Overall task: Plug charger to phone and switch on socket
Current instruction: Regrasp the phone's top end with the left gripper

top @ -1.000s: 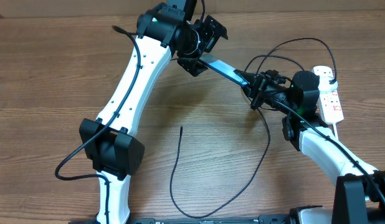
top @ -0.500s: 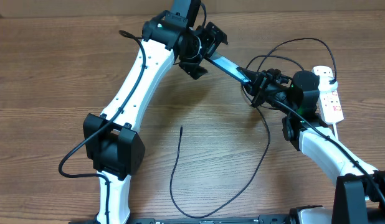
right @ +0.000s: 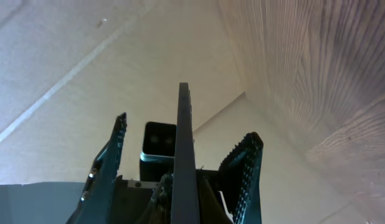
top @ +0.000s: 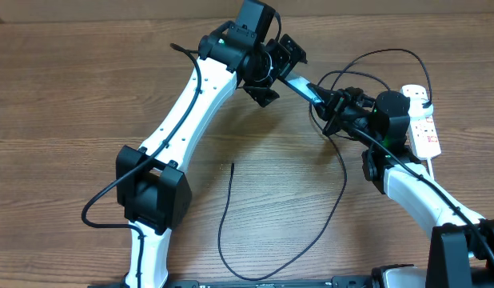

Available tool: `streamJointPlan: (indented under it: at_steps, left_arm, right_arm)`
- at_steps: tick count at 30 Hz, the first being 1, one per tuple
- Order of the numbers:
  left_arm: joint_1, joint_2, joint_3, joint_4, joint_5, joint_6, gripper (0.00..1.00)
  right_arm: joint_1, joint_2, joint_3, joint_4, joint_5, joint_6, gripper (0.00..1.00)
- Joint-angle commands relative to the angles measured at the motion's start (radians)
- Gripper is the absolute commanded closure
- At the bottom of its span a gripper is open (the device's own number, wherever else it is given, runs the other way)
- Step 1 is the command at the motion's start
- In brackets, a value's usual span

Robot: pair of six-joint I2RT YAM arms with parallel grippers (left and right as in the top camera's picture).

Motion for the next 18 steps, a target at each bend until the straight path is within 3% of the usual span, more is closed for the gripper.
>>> streamJointPlan:
  at_steps: [1,18]
  left_arm:
    - [-0.001,-0.009,-0.005,0.001,-0.011,-0.013,0.00]
    - [-0.026,-0.009,-0.006,0.038,-0.064,-0.070,0.00]
  right_arm:
    - [-0.002,-0.004,0.022,0.021,0.020,0.116,0.96]
    - [-0.002,-0.004,0.022,0.029,0.031,0.138,0.96]
